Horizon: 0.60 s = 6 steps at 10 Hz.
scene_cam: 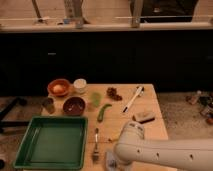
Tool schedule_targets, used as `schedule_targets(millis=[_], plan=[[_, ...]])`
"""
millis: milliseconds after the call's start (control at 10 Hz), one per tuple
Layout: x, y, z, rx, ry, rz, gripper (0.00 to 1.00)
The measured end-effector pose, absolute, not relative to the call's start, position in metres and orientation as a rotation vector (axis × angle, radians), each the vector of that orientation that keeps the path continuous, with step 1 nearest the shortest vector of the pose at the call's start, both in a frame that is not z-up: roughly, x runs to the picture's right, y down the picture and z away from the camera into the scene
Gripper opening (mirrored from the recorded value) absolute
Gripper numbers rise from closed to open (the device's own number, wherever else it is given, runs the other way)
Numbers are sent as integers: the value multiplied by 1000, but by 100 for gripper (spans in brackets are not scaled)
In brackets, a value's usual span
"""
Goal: Place towel in purple bowl
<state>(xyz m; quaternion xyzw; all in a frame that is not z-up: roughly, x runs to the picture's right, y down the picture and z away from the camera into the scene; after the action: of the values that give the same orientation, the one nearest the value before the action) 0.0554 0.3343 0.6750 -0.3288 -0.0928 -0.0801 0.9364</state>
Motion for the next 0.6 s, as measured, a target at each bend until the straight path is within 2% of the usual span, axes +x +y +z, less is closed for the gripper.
schedule_targets(millis=[600], plan=[[56,329,667,-661,-203,-165,0]])
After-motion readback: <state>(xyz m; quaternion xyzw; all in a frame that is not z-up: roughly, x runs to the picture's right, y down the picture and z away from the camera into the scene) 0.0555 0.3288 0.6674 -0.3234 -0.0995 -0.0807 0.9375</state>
